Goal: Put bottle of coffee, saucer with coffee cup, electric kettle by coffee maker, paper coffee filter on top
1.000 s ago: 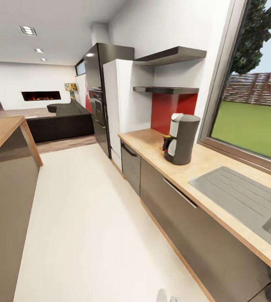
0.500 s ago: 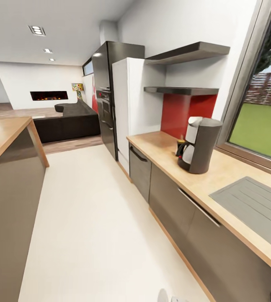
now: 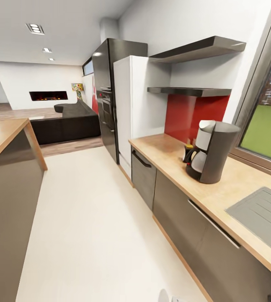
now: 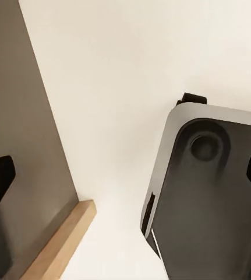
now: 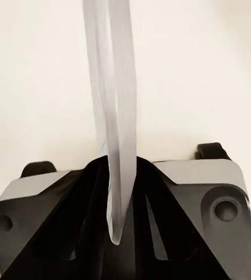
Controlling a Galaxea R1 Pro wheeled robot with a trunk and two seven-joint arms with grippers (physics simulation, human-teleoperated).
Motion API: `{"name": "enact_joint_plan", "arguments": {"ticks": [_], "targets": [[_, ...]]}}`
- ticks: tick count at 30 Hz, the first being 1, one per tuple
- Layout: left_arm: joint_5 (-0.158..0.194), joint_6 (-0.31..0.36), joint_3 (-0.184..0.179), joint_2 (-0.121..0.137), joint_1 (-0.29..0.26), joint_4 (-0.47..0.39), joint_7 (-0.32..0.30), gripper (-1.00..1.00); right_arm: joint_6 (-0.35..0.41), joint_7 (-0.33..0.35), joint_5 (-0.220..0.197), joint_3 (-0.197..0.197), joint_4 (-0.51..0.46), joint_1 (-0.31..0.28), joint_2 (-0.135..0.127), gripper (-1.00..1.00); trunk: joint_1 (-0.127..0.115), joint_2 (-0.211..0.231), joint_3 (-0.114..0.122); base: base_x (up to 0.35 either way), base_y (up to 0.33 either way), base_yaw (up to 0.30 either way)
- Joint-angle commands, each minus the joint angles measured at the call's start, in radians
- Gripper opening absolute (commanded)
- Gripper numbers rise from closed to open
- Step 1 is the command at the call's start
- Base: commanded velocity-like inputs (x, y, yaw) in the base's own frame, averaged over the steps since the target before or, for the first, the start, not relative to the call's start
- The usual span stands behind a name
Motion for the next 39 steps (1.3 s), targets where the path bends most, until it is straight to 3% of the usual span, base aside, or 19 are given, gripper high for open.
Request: {"name": "enact_joint_plan", "arguments": {"ticks": [1, 16, 33, 39], "targets": [[0.007, -0.004, 0.001, 0.0, -0.001, 0.001, 0.0, 1.0, 0.005, 0.002, -0.014, 0.008, -0.003, -0.001, -0.002, -1.0, 0.001, -0.002, -0.002, 0.333, 0.091, 0.0], [0.007, -0.004, 0.001, 0.0, -0.001, 0.001, 0.0, 1.0, 0.004, 0.003, -0.018, 0.007, -0.004, -0.001, -0.009, -1.0, 0.001, -0.002, -0.002, 0.333, 0.071, 0.153], [0.007, -0.004, 0.001, 0.0, 0.0, 0.001, 0.0, 1.0, 0.004, 0.004, -0.017, 0.007, -0.004, -0.001, -0.009, -1.0, 0.001, -0.002, -0.002, 0.334, 0.001, 0.012], [0.007, -0.004, 0.001, 0.0, 0.0, 0.001, 0.0, 1.0, 0.004, 0.004, -0.016, 0.007, -0.004, -0.001, -0.008, -1.0, 0.001, -0.002, -0.002, 0.333, 0.073, 0.207]]}}
